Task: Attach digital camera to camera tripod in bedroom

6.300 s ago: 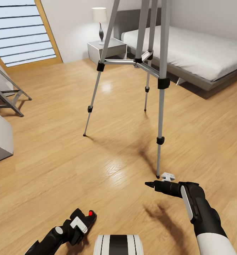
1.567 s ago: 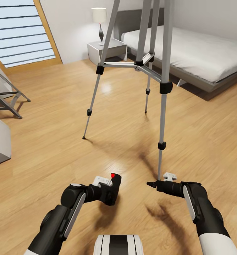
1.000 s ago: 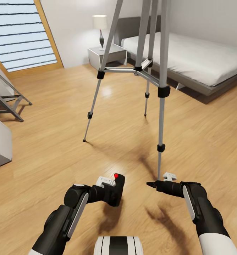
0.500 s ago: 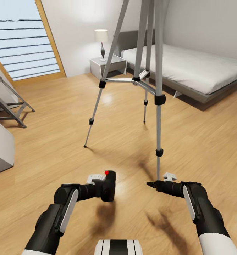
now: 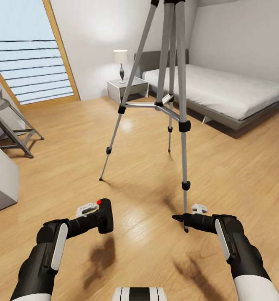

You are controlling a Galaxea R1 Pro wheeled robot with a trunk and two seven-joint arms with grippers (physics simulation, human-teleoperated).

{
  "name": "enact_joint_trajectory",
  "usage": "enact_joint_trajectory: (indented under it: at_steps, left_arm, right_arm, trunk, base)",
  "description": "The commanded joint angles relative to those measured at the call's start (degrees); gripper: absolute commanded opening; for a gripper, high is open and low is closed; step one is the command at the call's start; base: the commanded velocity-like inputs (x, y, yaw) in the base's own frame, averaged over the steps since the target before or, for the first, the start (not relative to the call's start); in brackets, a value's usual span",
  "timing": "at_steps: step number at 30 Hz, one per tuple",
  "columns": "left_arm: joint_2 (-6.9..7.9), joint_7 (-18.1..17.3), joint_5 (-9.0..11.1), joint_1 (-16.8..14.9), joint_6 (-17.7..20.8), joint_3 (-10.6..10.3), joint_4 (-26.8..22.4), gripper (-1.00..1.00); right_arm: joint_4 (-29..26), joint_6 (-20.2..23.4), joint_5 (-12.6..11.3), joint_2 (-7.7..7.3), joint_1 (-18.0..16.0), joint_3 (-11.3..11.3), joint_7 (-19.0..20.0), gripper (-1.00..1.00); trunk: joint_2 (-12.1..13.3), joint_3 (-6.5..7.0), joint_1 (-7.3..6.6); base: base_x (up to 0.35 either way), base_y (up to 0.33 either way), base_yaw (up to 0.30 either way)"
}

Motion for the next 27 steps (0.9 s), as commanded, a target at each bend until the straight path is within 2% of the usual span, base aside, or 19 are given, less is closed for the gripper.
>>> enact_joint_trajectory:
  at_steps: [1, 5, 10, 11, 12, 15, 16, 17, 18, 19, 21, 22, 24, 25, 27]
  left_arm:
    - [-0.06, 0.1, 0.6, 0.0, 0.4, 0.2, 0.0, -1.0]
    - [-0.04, -0.2, 0.8, 0.0, 0.5, 0.7, 0.0, -1.0]
    - [0.42, -1.6, 3.8, 0.0, 1.3, 1.3, 0.0, -1.0]
    - [0.57, -2.1, 4.8, 0.0, 1.4, 1.5, 0.0, -1.0]
    - [0.95, -3.1, 7.1, 0.0, 1.6, 1.8, 0.2, -1.0]
    - [1.87, -4.2, 10.8, 0.0, 1.8, 2.3, 1.1, -1.0]
    - [2.65, -4.6, 13.4, 0.0, 1.9, 2.9, 2.0, -1.0]
    - [3.06, -4.8, 14.7, 0.0, 1.9, 3.3, 2.5, -1.0]
    - [4.35, -5.2, 20.0, 0.0, 1.9, 5.9, 5.2, -1.0]
    - [4.72, -5.3, 22.4, 0.0, 1.9, 7.9, 6.9, -1.0]
    - [4.96, -5.3, 24.3, 0.0, 1.9, 10.7, 8.8, -1.0]
    - [5.12, -5.2, 25.7, 0.0, 1.9, 14.1, 10.7, -1.0]
    - [5.22, -5.1, 26.6, 0.0, 1.9, 18.1, 12.3, -1.0]
    - [5.26, -5.0, 27.2, 0.0, 1.9, 22.2, 13.6, -1.0]
    - [5.28, -5.0, 27.5, 0.0, 1.9, 26.1, 14.4, -1.0]
  right_arm:
    - [0.0, 0.3, 0.3, 0.02, 0.0, -0.1, 0.4, 1.0]
    - [0.0, 0.4, 0.3, 0.01, 0.0, -0.1, 0.4, 1.0]
    - [0.0, 0.5, 0.2, 0.01, 0.0, -0.2, 0.4, 1.0]
    - [0.0, 0.5, 0.2, 0.02, 0.0, -0.2, 0.4, 1.0]
    - [0.0, 0.5, 0.2, 0.01, 0.0, -0.2, 0.4, 1.0]
    - [0.0, 0.5, 0.2, -0.01, 0.0, -0.2, 0.4, 1.0]
    - [0.0, 0.5, 0.1, -0.02, 0.0, -0.2, 0.4, 1.0]
    - [0.0, 0.5, 0.1, -0.03, 0.0, -0.2, 0.4, 1.0]
    - [0.0, 0.5, 0.1, 0.0, 0.0, -0.2, 0.4, 1.0]
    - [0.0, 0.5, 0.1, 0.01, 0.0, -0.2, 0.4, 1.0]
    - [0.0, 0.5, 0.1, 0.02, 0.0, -0.2, 0.4, 1.0]
    - [0.0, 0.5, 0.1, 0.03, 0.0, -0.2, 0.4, 1.0]
    - [0.0, 0.5, 0.1, 0.03, 0.0, -0.2, 0.4, 1.0]
    - [0.0, 0.5, 0.1, 0.03, 0.0, -0.2, 0.4, 1.0]
    - [0.0, 0.5, 0.1, 0.03, 0.0, -0.2, 0.4, 1.0]
  trunk:
    - [0.0, 0.18, -0.03]
    - [0.1, 1.07, -0.14]
    - [0.1, 2.18, -0.27]
    - [0.1, 2.4, -0.29]
    - [0.1, 2.62, -0.32]
    - [0.2, 3.29, -0.39]
    - [0.2, 3.51, -0.42]
    - [0.2, 3.73, -0.45]
    - [0.2, 3.95, -0.47]
    - [0.2, 4.17, -0.5]
    - [0.3, 4.62, -0.55]
    - [0.3, 4.84, -0.57]
    - [0.3, 5.28, -0.63]
    - [0.3, 5.5, -0.65]
    - [0.3, 5.94, -0.7]
  base:
    - [0.0, 0.0, 0.0]
    - [0.0, 0.0, 0.0]
    - [0.0, 0.0, 0.0]
    - [0.0, 0.0, 0.0]
    - [0.0, 0.0, 0.0]
    - [0.0, 0.0, 0.0]
    - [0.0, 0.0, 0.0]
    - [0.0, 0.0, 0.0]
    - [0.0, 0.0, 0.0]
    - [0.0, 0.0, 0.0]
    - [0.0, 0.0, 0.0]
    - [0.0, 0.0, 0.0]
    - [0.0, 0.0, 0.0]
    - [0.0, 0.0, 0.0]
    - [0.0, 0.0, 0.0]
